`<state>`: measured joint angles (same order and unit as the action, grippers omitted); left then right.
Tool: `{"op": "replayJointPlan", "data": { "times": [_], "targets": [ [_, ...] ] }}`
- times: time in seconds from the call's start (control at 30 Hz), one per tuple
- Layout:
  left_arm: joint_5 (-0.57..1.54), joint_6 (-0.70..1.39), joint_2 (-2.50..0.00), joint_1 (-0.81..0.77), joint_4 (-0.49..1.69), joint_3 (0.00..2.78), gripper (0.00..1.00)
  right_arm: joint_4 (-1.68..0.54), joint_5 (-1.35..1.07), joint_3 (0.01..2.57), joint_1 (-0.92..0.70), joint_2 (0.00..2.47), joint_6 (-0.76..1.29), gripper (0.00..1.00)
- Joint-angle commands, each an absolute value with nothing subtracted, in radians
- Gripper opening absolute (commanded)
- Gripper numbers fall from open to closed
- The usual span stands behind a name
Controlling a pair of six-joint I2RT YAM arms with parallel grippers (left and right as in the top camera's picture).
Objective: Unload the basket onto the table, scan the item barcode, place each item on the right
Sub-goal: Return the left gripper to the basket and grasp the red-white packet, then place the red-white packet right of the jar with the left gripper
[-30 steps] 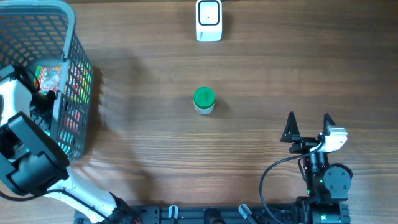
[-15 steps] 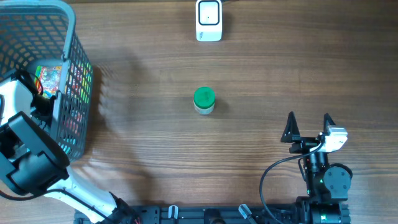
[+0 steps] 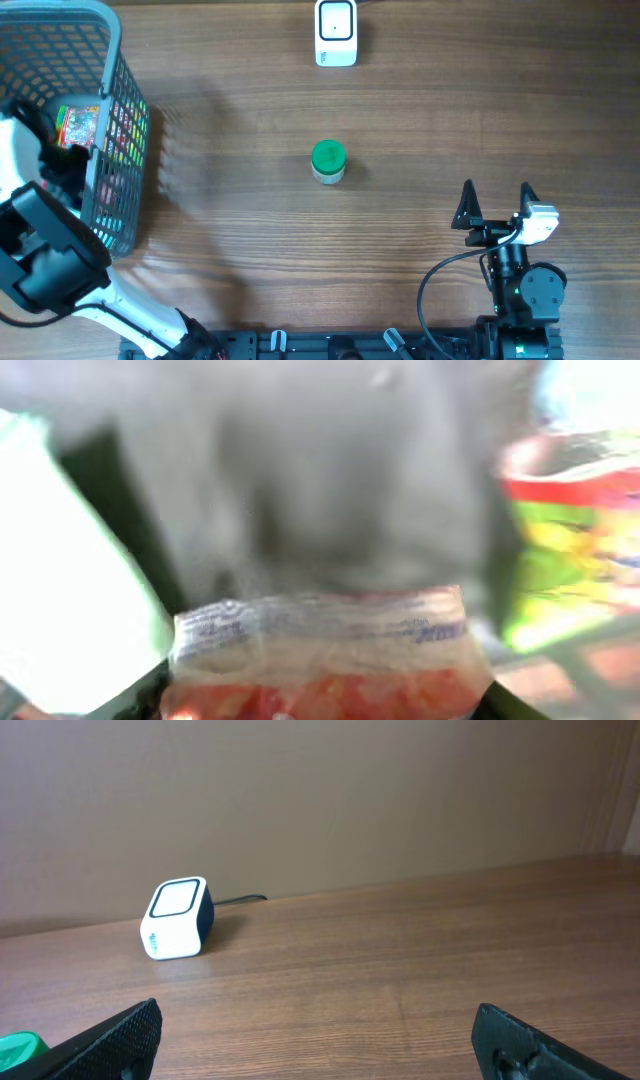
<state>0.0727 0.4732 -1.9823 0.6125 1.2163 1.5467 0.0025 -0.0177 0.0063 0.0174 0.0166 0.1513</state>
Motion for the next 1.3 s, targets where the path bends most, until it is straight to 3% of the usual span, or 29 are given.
{"op": "replayJointPlan", "data": {
  "times": [0.0, 0.2, 0.33, 0.57, 0.77, 0.93, 1.17, 1.2, 1.27],
  "targets": [
    [0.062, 0.480, -1.921, 0.612, 1.317, 1.800, 0.65, 0.006, -0.005, 0.005, 0.014, 0.018, 0.134, 1.00],
    [0.185, 0.480, -1.811, 0.598, 1.489, 2.177, 0.64, 0.006, -0.004, 0.005, 0.014, 0.018, 0.133, 1.00],
    [0.288, 0.487, -1.671, 0.461, 1.519, 2.250, 0.64, 0.006, -0.005, 0.005, 0.014, 0.018, 0.134, 1.00],
    [0.224, 0.571, -1.640, -0.218, 1.372, 2.242, 0.68, 0.006, -0.004, 0.005, 0.014, 0.018, 0.133, 1.00],
    [0.068, 0.589, -1.928, -0.677, 1.261, 2.242, 0.71, 0.006, -0.005, 0.005, 0.014, 0.018, 0.134, 1.00],
    [0.061, 0.589, -2.250, -0.838, 1.198, 2.242, 0.71, 0.006, -0.005, 0.005, 0.014, 0.018, 0.134, 1.00],
    [0.024, 0.592, -2.492, -0.865, 1.175, 2.242, 0.69, 0.006, -0.005, 0.005, 0.014, 0.018, 0.134, 1.00],
    [0.024, 0.592, -2.501, -0.858, 1.173, 2.242, 0.72, 0.006, -0.004, 0.005, 0.014, 0.018, 0.134, 1.00],
    [0.024, 0.591, -2.498, -0.843, 1.166, 2.244, 0.89, 0.006, -0.005, 0.005, 0.014, 0.018, 0.134, 1.00]
  ]
}}
